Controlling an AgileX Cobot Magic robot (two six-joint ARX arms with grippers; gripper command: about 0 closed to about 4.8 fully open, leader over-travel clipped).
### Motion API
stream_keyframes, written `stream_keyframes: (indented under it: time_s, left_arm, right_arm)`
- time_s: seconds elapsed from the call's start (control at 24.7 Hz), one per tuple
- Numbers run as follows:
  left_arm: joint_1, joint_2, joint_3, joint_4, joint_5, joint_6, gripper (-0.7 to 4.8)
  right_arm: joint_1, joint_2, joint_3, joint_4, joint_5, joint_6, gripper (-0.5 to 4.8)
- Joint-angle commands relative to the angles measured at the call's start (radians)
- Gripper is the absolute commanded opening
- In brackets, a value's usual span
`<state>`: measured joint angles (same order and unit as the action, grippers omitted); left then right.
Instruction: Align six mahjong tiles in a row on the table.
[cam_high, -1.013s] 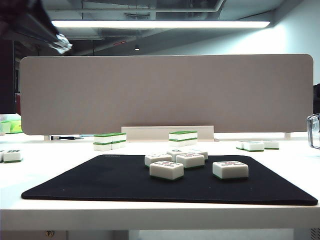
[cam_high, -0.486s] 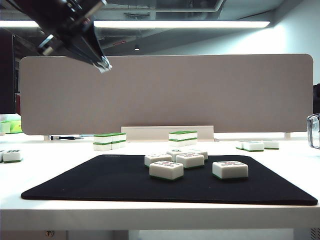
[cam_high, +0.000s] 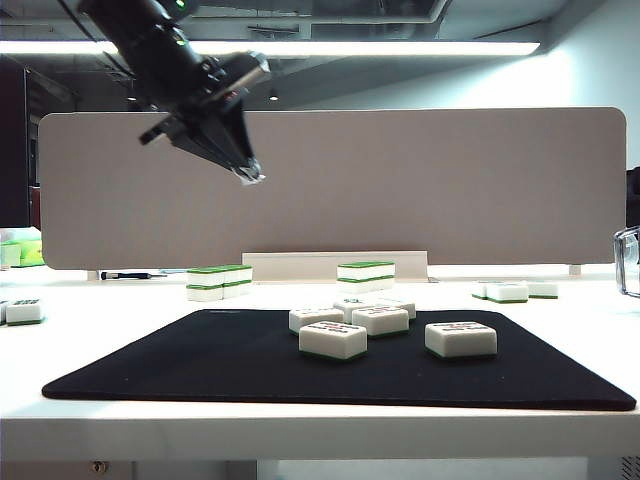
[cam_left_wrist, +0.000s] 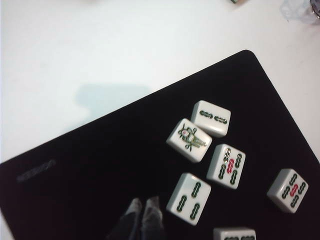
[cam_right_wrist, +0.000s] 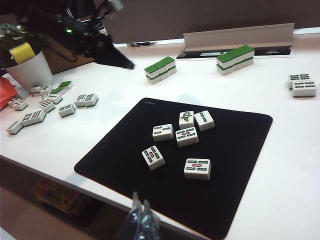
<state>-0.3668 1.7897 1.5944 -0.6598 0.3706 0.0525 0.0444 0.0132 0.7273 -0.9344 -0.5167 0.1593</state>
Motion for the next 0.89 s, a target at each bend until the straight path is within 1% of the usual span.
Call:
stream_keyframes:
  time_s: [0.04,0.16,0.28,0.36,0.53,0.61,0.81,0.85,0.89]
  left_arm:
    - [-0.042,0.058,0.065,-0.029,-0.046,0.054,0.17]
    - [-0.078,0.119,0.134,-0.067,-0.107,0.108,0.17]
    - [-0.111,0.177,0.193,-0.084,-0.150,0.142,0.17]
    - [-0.128,0.211,0.220,-0.085,-0.148,0.161,0.17]
    - [-0.152,0.271,0.273,-0.098,-0.150,0.162,0.17]
    - [-0.157,0.301,0.293,-0.111,-0.150,0.180,0.19]
    - [-0.166,0.322,0.293,-0.119,-0.159,0.185,0.31]
    - [-0.171,0.325,0.293,-0.125,-0.169,0.186,0.37]
    - [-0.171,0.329,0.293,-0.125,-0.175,0.187,0.61]
  right_arm:
    - [0.000,-0.013,0.002,-0.006,0.002,-0.003,-0.01]
    - [0.000,-0.013,0.002,-0.012,0.006,-0.003,-0.01]
    - [0.000,-0.013,0.002,-0.012,0.020,-0.003,-0.01]
    - [0.000,-0.013,0.002,-0.012,0.021,-0.003,-0.01]
    - [0.000,-0.013,0.002,-0.012,0.021,-0.003,-0.01]
    - [0.000,-0.013,0.002,-0.012,0.022,-0.003,-0.01]
    - [0.000,-0.013,0.002,-0.012,0.028,-0.003,-0.01]
    - [0.000,-0.013,0.002,-0.012,0.028,-0.003,-0.01]
    - [0.000,-0.013,0.002,-0.012,0.028,-0.003,-0.01]
